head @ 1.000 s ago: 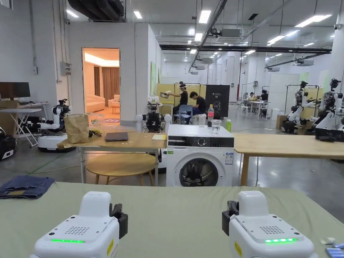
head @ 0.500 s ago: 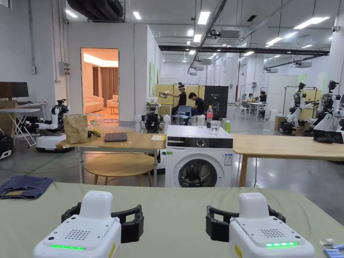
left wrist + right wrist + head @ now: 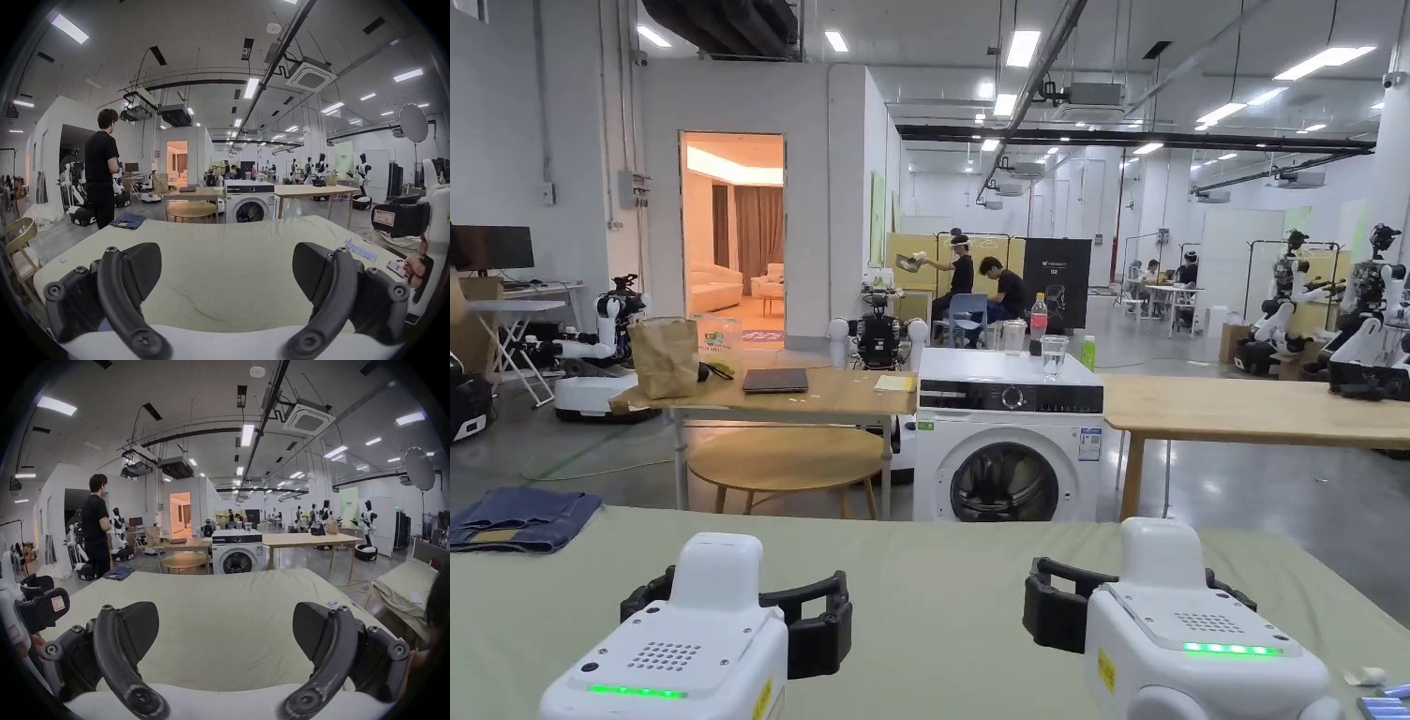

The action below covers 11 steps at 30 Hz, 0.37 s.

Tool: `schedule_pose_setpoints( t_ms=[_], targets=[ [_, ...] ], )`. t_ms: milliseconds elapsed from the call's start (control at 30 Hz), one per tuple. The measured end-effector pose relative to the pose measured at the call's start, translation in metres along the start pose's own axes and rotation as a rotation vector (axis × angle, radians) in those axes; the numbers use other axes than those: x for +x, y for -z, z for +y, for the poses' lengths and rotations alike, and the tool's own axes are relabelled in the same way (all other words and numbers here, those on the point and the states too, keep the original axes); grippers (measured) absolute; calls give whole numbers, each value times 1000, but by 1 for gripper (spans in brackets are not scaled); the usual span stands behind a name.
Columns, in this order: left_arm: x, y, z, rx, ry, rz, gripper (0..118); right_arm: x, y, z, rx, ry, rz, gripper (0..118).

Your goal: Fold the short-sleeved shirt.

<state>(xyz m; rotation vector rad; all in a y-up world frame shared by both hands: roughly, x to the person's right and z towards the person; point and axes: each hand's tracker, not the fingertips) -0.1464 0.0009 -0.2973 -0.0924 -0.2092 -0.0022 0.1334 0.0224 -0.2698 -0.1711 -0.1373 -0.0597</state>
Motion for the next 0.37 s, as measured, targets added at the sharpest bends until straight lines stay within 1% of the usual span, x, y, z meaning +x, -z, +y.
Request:
schedule_pose_setpoints(
  t_ms=[133,267,367],
  targets=[
    [1,0,0,-2,-1,-3,109,-1,-3,0,0,-5,-6,111],
    [1,0,0,-4,2,-5,109,3,-4,0,1,24,17,111],
    [2,-1,0,-5,0,-3,109,2,-4,0,14,10,-1,111]
  ],
)
